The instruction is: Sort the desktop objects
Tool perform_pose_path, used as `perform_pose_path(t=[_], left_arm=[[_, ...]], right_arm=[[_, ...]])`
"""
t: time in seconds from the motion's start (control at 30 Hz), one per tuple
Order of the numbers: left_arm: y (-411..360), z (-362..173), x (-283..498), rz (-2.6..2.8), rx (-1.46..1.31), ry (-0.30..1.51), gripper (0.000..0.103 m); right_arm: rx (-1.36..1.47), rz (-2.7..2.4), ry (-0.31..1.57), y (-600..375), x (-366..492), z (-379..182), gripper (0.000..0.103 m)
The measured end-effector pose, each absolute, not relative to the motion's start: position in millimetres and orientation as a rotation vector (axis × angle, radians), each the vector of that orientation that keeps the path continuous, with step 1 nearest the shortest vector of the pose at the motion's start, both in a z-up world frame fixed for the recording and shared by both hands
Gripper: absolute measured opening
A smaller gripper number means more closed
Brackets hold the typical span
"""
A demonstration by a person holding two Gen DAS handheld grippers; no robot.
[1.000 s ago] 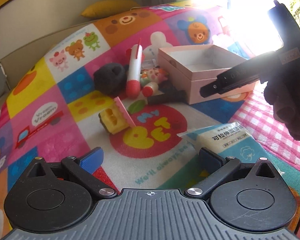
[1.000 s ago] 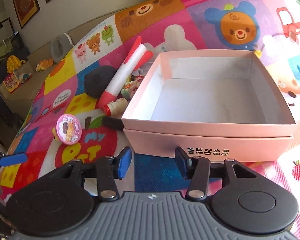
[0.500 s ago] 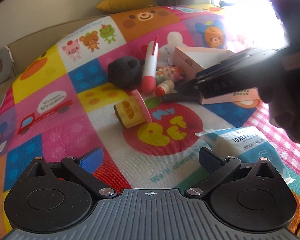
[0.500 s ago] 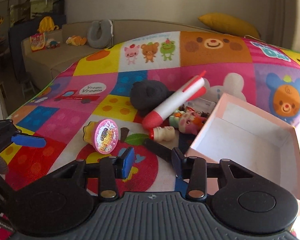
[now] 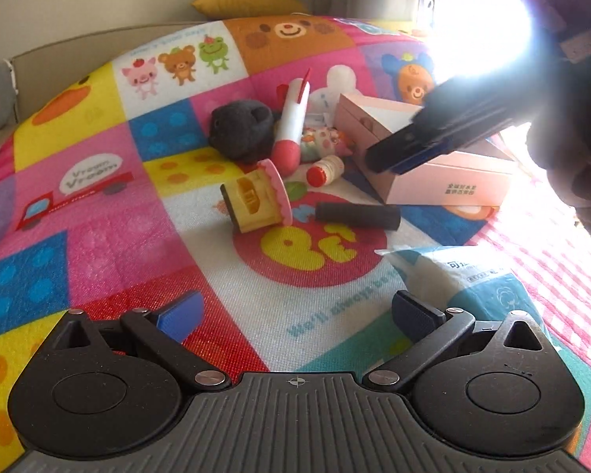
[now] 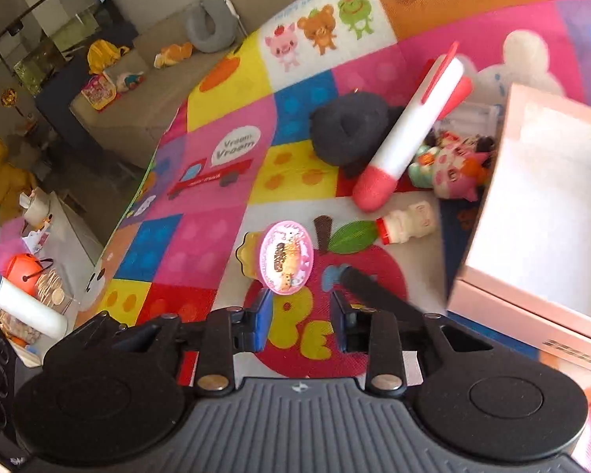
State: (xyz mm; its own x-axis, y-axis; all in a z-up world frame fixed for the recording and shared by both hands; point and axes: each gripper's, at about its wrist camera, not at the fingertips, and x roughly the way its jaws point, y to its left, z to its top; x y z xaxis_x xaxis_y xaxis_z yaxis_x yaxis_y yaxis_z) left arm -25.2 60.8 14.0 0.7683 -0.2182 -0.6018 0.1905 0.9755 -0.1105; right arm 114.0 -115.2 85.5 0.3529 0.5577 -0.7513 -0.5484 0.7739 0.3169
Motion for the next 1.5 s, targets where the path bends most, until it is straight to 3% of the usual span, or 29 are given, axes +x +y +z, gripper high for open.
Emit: perform_pose_path(t=[0.07, 0.1, 0.13, 0.2, 0.23, 0.47, 0.5, 0.53, 0.93, 1.0, 1.13, 1.2, 1.27, 1.5], left_arm=[[57, 16, -23, -0.219, -0.058, 0.646, 0.103], [55, 17, -23, -0.214, -0.06, 0.633, 0.103], [54, 19, -22, -0.204, -0.056, 0.619, 0.103], [51, 24, -21, -0.17, -0.025, 0.583, 0.103], [50, 27, -21, -0.168, -0.009, 0.575, 0.103], [46, 38, -17, -0.18, 0.049, 0.572, 0.103], [44, 38, -18, -0.192, 0.052, 0.581, 0.103], [41, 37, -18, -0.206, 0.06, 0.589, 0.103], [-13, 7, 21, -0.308, 0.187, 0.657, 0.103], [-13, 5, 26, -0.32, 0.169, 0.671, 0.103], [-14, 4, 25, -0.314, 0.169, 0.67, 0.102], [-14, 5, 23, -0.3, 0.17, 0.664, 0.094], [-13, 6, 21, -0.269, 0.186, 0.648, 0.081], [-10, 9, 10, -0.268, 0.162, 0.652, 0.081]], right_arm=[[-0.054, 0.603, 0.868, -136, 94, 98, 0.032], [-0.096, 0.548, 0.816, -144, 83, 101, 0.041], [-0.122, 0.52, 0.784, -151, 70, 101, 0.058], [-0.108, 0.512, 0.774, -164, 47, 96, 0.077], [-0.076, 0.532, 0.791, -172, 37, 91, 0.081], [0.128, 0.63, 0.898, -182, 0, 43, 0.082], [0.122, 0.627, 0.893, -180, -2, 39, 0.075], [0.112, 0.635, 0.89, -179, -4, 37, 0.06], [0.02, 0.333, 0.773, -253, -18, 40, 0.057], [0.054, 0.32, 0.755, -261, -14, 36, 0.061], [0.073, 0.305, 0.735, -260, -11, 26, 0.079], [0.073, 0.309, 0.724, -258, -12, 22, 0.085], [0.056, 0.309, 0.713, -255, -15, 21, 0.086], [0.058, 0.292, 0.696, -255, -16, 24, 0.098]])
